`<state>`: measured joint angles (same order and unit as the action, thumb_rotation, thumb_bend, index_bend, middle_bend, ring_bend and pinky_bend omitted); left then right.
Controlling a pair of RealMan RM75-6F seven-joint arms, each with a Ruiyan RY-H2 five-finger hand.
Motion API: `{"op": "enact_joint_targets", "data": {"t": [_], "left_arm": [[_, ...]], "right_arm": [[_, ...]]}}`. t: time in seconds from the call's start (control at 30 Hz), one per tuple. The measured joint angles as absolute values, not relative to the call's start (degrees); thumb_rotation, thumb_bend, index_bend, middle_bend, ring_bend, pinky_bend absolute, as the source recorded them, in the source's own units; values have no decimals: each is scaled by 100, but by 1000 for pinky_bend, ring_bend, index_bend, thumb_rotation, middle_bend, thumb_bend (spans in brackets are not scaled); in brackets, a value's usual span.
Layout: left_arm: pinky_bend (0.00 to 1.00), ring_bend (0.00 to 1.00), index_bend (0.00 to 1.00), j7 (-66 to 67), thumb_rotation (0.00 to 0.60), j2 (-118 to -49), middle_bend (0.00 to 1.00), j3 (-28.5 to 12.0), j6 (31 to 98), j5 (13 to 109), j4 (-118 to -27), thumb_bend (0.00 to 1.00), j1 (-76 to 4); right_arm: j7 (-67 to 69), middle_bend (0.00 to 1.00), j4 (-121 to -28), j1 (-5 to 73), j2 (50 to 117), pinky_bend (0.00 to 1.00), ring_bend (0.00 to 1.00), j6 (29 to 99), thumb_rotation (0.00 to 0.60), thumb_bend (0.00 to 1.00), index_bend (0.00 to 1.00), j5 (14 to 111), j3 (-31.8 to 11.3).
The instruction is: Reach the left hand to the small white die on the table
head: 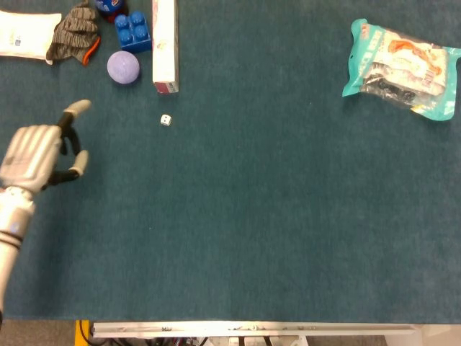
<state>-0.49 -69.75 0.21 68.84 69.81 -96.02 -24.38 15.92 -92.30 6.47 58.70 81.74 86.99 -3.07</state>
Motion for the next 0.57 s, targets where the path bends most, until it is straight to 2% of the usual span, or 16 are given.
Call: {"op": "enact_joint_targets", "data": {"t": [0.1,0.2,0.4,0.57], "left_arm": [[439,290,96,-115,600,-6970,350,87,7449,7245,-9633,342,-2063],[370,259,96,-168,600,-6988,325,144,7975,7523,-9610,332,-1733],[335,250,104,-306,600,-7022,303,211,8785,7897,-9507,331,-1129],[332,249,107,-294,600,-7001,303,219,8859,7901,-9518,330,-907]], "right_arm": [[1562,340,-9226,686,5893,315,307,8067,600,371,150,8645,-309],[1532,340,-9231,716,5931,315,307,8044,600,372,150,8662,-313],[1474,340,-9285,732,5921,315,307,8042,600,371,150,8708,-303],[1482,340,-9299,744,5905,315,307,8020,600,371,150,8734,-287]]}}
